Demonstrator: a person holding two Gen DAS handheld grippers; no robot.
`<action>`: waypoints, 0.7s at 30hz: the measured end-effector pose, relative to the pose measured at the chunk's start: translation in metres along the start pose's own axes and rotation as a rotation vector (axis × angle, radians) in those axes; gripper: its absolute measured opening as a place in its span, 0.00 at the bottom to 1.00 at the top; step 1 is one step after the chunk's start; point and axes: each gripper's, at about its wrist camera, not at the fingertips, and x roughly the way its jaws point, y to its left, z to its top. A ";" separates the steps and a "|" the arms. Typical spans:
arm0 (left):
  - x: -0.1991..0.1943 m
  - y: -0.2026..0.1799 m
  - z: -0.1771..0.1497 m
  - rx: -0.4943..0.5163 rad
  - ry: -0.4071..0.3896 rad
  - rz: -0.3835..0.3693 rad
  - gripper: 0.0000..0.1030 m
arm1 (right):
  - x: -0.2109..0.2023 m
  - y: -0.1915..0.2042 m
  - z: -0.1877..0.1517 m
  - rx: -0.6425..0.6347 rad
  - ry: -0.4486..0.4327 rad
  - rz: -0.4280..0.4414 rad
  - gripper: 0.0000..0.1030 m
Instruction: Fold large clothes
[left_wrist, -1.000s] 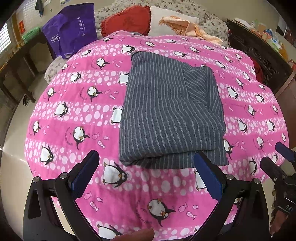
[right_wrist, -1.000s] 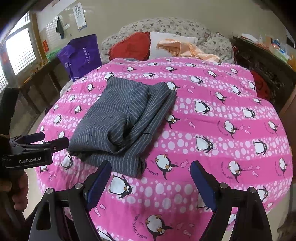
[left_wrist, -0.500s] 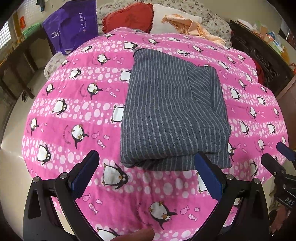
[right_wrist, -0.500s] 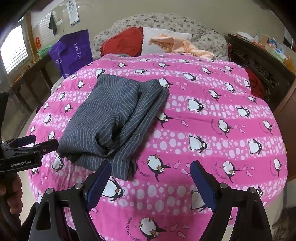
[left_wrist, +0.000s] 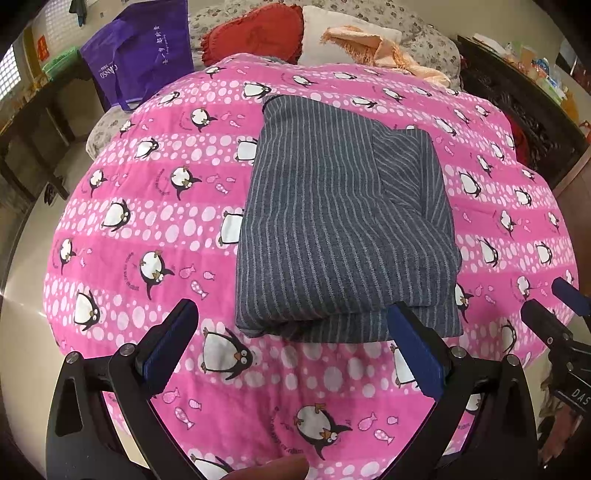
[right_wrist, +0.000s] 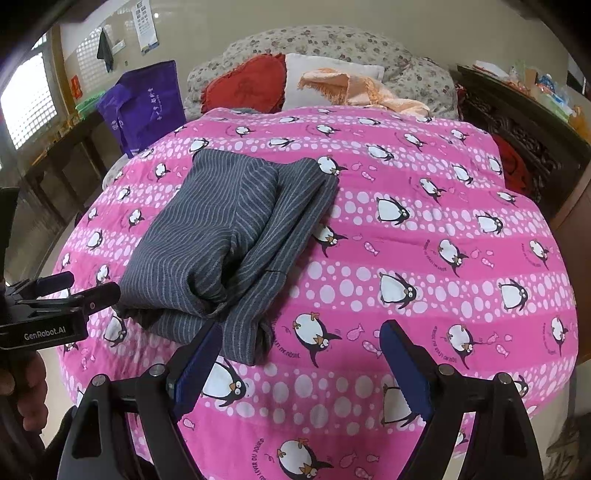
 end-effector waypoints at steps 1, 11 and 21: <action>0.000 -0.001 0.000 0.001 0.001 0.000 1.00 | 0.000 0.000 0.000 -0.001 0.000 0.001 0.82; 0.001 -0.002 -0.001 0.000 0.002 -0.001 1.00 | 0.000 0.000 -0.001 0.001 0.002 0.001 0.82; 0.005 -0.001 -0.002 0.002 0.009 -0.011 1.00 | 0.002 -0.001 0.000 -0.001 0.008 0.001 0.82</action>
